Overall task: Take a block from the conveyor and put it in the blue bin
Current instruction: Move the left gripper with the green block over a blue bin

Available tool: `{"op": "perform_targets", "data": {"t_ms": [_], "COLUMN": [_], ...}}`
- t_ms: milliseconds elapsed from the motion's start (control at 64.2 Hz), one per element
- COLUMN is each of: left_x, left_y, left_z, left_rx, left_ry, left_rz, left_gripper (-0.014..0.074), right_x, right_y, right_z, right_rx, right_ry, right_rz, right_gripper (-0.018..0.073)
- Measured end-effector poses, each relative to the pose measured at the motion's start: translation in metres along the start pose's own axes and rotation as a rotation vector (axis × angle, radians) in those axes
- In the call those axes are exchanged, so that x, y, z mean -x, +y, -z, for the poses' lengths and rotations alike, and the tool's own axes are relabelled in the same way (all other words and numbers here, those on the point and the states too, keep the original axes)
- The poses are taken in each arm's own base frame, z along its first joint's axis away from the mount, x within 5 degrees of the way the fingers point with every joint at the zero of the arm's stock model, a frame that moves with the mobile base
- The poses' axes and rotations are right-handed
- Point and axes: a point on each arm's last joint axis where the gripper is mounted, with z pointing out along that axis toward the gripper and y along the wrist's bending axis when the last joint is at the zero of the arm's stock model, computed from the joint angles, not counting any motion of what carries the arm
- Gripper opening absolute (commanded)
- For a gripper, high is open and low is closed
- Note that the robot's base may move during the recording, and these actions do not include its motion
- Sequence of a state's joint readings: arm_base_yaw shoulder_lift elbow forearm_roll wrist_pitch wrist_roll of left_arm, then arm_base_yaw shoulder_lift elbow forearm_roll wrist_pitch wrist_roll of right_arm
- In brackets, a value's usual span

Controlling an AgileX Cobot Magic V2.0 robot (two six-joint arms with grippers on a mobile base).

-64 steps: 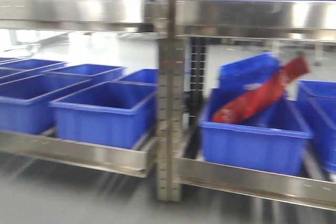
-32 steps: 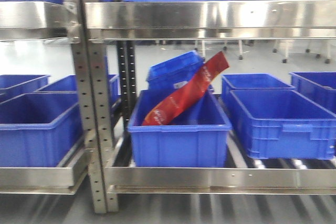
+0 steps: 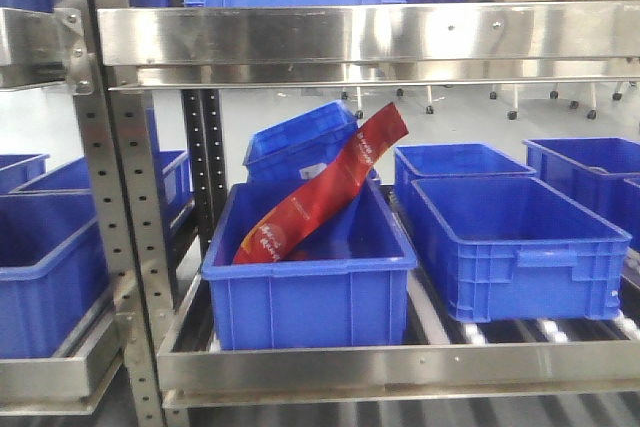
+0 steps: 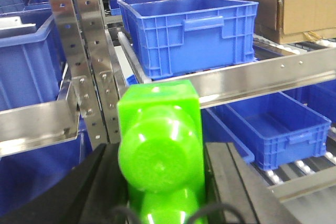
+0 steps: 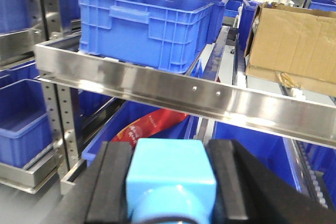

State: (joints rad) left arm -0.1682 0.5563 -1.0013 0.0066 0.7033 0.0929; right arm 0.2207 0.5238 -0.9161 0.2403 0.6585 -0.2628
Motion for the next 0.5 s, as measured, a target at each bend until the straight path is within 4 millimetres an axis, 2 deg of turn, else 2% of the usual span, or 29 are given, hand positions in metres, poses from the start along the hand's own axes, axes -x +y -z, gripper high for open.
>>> {"op": "perform_targets", "data": {"t_ms": [499], "left_x": [0.0000], "left_y": [0.0000], "left_z": [0.0000], "left_rx": [0.000], "left_ry": [0.000], "left_rz": [0.000], "left_gripper": [-0.0111], "right_x": [0.0000], "right_y": [0.0000], "right_z": [0.0000], "right_rx": [0.000], "right_ry": [0.000], "right_rz": [0.000], "right_gripper": [-0.0154]}}
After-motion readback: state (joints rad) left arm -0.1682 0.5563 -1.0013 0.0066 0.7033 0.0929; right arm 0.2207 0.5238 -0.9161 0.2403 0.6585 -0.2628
